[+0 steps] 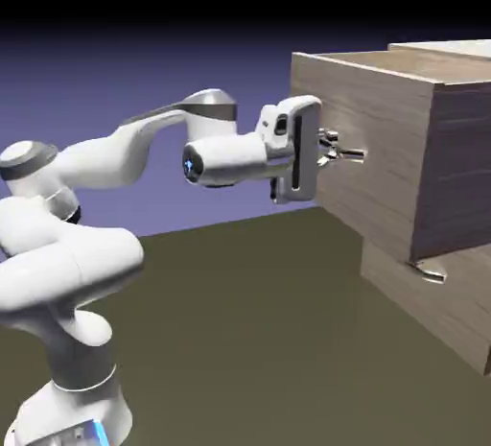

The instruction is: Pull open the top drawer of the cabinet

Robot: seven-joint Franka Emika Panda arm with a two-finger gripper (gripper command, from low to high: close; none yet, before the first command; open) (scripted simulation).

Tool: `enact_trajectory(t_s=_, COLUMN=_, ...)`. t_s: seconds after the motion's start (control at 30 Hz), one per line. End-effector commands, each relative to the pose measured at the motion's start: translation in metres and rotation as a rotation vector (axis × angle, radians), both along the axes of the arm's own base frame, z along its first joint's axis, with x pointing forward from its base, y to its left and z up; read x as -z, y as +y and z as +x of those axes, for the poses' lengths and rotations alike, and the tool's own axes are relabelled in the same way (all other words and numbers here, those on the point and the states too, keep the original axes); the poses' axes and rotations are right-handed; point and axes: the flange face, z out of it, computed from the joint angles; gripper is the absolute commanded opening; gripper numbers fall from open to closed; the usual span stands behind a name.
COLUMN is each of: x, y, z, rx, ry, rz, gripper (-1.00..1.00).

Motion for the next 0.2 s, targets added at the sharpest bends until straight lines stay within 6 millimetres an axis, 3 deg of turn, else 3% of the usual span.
enact_trajectory(t_s=0.0, x=0.000, y=0.000, z=-0.011, rx=0.000, ry=-0.002, rz=0.000, gripper=-1.00)
enact_trajectory(t_s=0.07, x=0.000, y=0.000, z=-0.027, rx=0.000, ry=-0.002, rz=0.000, gripper=-1.00)
enact_trajectory(t_s=0.1, x=0.000, y=0.000, z=-0.027, rx=0.000, ry=-0.002, rz=0.000, gripper=1.00)
enact_trajectory(t_s=0.17, x=0.000, y=0.001, z=-0.037, rx=0.000, ry=-0.002, rz=-0.001, gripper=1.00)
